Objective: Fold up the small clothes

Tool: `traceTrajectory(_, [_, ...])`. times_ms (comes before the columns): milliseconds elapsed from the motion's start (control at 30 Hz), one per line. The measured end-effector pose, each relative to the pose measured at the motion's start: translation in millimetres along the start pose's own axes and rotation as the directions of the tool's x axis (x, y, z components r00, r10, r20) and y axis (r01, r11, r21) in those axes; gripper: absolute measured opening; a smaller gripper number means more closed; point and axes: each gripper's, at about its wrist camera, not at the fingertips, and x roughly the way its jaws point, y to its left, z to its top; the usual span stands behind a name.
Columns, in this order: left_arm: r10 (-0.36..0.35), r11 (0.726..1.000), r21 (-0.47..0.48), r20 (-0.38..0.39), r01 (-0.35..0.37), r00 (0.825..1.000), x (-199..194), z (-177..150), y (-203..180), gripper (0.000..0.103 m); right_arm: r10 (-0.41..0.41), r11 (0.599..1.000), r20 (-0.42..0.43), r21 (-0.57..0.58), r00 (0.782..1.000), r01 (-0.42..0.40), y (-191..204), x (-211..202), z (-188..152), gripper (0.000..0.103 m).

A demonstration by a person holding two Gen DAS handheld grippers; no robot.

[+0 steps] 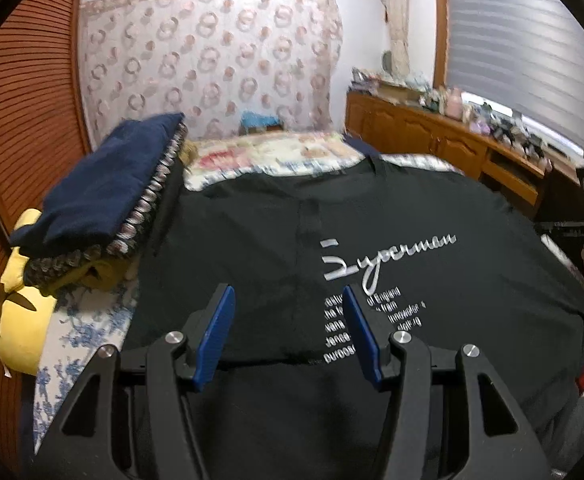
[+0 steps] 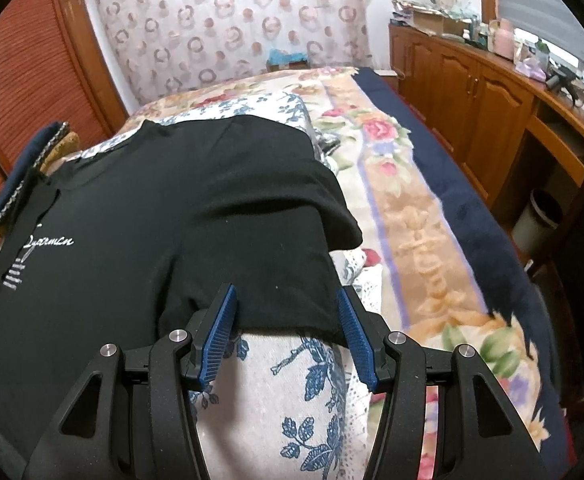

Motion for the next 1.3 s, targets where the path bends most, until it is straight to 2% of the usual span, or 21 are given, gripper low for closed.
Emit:
traceTrajectory(100, [-0.002,1.0,0.025,-0.044,0.003,0.999,8,-2,-6,0.055,-0.001,1.0,0.01,-0.003,1.0,0.001,1,-2,-1,0.043])
traceTrajectory(133, [-0.007,0.999,0.034,-0.068,0.009,0.998,11,-3,-8,0.055,-0.009,1.0,0.014,-0.01,1.0,0.009,2,-3,-2,0.038])
traceTrajectory(167, [-0.009,0.999,0.039,-0.077,0.012,0.997,12,-3,-8,0.055,-0.021,1.0,0.021,-0.021,1.0,0.022,2,-5,-2,0.026])
traceTrajectory(367, [0.002,0.999,0.054,-0.096,0.004,0.995,12,-4,-12,0.055,-0.09,0.99,0.044,-0.101,0.995,0.094,6,-7,2,0.004])
traceTrajectory(533, [-0.004,0.999,0.048,-0.106,0.009,0.994,16,-4,-11,0.055,0.01,0.998,0.129,-0.066,0.992,-0.001,11,-23,15,0.002])
traceTrajectory(700, [-0.005,0.999,0.043,-0.116,0.01,0.993,18,-2,-11,0.055,0.109,0.989,0.182,-0.123,0.977,-0.087,44,-40,33,0.002])
traceTrajectory(800, [-0.003,0.999,0.044,-0.119,0.009,0.993,19,-1,-12,0.055,0.152,0.973,0.171,-0.198,0.974,-0.117,75,-46,31,0.002])
traceTrajectory(900, [-0.003,0.999,0.041,-0.119,0.008,0.993,20,-1,-12,0.055,0.187,0.951,0.115,-0.27,0.976,-0.151,107,-38,19,0.002])
traceTrajectory(1033, [-0.005,0.999,0.034,-0.128,0.009,0.992,25,0,-8,0.055,0.181,0.947,0.021,-0.273,0.983,-0.168,122,-16,1,0.003])
traceTrajectory(1100, [-0.012,0.999,0.034,-0.131,0.016,0.991,25,0,-9,0.055,0.175,0.949,0.007,-0.268,0.985,-0.167,120,-12,-3,0.003])
traceTrajectory(1200, [-0.009,0.999,0.034,-0.128,0.013,0.992,24,-1,-8,0.055,0.159,0.957,0.005,-0.246,0.987,-0.152,115,-16,-4,0.017])
traceTrajectory(1233, [-0.008,0.999,0.034,-0.128,0.013,0.992,24,-1,-8,0.055,0.155,0.959,0.011,-0.242,0.988,-0.148,112,-19,-4,0.026])
traceTrajectory(1300, [-0.008,0.999,0.035,-0.128,0.012,0.992,24,0,-8,0.055,0.144,0.962,0.037,-0.239,0.989,-0.131,108,-28,0,0.031])
